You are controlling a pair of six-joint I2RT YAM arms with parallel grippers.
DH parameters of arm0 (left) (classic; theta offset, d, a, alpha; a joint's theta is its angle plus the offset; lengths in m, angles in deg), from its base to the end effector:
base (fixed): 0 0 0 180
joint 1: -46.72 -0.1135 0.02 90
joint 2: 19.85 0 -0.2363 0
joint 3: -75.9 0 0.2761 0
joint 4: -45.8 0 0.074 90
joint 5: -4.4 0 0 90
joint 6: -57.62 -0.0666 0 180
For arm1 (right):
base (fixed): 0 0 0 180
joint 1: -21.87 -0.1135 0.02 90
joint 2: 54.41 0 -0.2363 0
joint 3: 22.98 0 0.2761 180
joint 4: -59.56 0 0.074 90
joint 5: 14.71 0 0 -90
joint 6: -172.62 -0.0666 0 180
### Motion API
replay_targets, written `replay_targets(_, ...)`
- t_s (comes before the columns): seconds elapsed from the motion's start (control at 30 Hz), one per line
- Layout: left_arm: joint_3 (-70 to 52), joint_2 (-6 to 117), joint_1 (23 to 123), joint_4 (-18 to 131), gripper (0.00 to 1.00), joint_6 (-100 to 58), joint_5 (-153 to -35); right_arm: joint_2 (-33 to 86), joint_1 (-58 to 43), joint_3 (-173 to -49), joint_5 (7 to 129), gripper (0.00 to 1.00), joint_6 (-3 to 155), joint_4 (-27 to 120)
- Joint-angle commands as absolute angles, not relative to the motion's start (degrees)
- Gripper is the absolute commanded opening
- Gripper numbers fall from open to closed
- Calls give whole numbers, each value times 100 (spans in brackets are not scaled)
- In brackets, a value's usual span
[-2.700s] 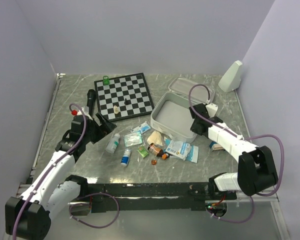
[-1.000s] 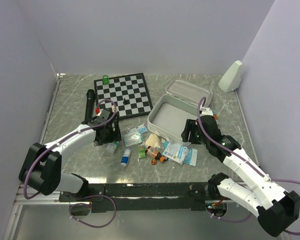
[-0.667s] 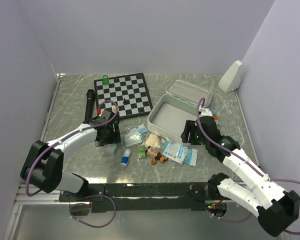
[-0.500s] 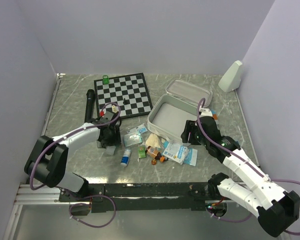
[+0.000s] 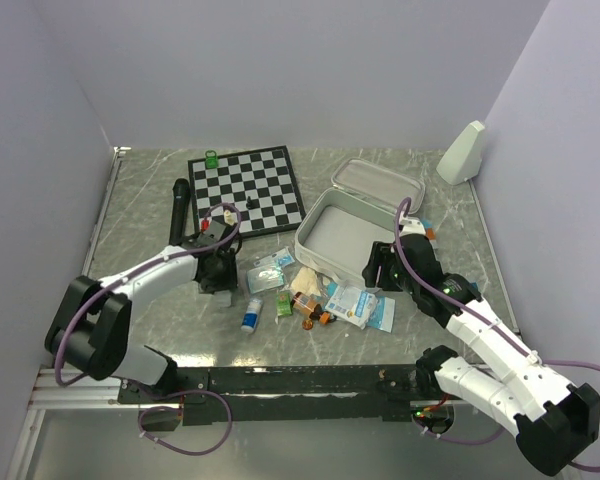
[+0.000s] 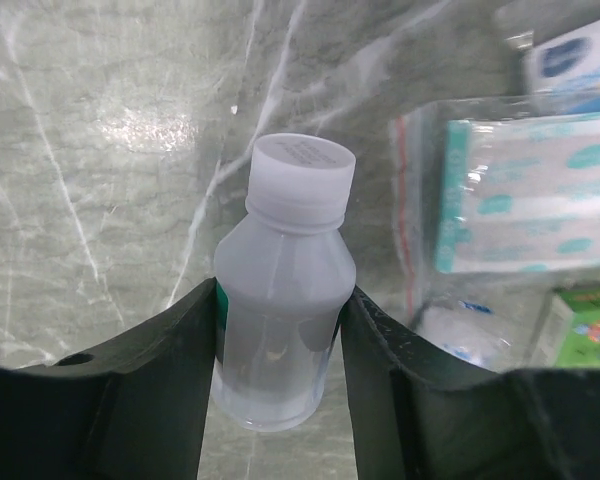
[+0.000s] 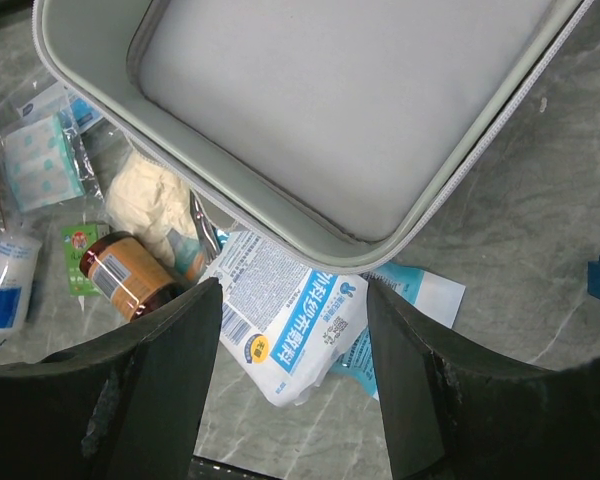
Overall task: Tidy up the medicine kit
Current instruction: Pick up the pill bottle at the center of the board, then place the pill bottle in the medicine box.
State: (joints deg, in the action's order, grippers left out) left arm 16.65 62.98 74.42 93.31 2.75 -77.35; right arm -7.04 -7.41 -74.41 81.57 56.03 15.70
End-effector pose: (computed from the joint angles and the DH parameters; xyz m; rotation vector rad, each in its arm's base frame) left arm 0.2602 -0.1258 0.1051 -0.2138 2.7770 -0.0703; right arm 0.2156 0.1125 0.2172 0.0051 2.2909 0.3916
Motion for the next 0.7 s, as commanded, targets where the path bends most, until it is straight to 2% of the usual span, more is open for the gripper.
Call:
replay_targets(0.0, 1098, 5584, 7476, 9447, 31, 216, -7699, -818, -775, -7569, 8109, 66, 5590, 1581)
replay_targets(0.17, 333, 4950, 7616, 9203, 33, 146, -7987, -862, -775, -7842, 8100, 66, 5617, 1440)
replay_targets(0.27, -273, 5072, 8045, 8728, 33, 76, -8112, -915, -783, -8000, 8135, 66, 5652, 1361)
replay_targets(0.47, -2205, 7028, 8899, 8647, 31, -504, -8419, -950, -775, -8088, 8223, 66, 5634, 1168)
replay_targets(0.67, -3507, 8866, 8917, 8876, 29, -1093, -8578, -1249, -775, -8001, 8197, 66, 5546, 1018)
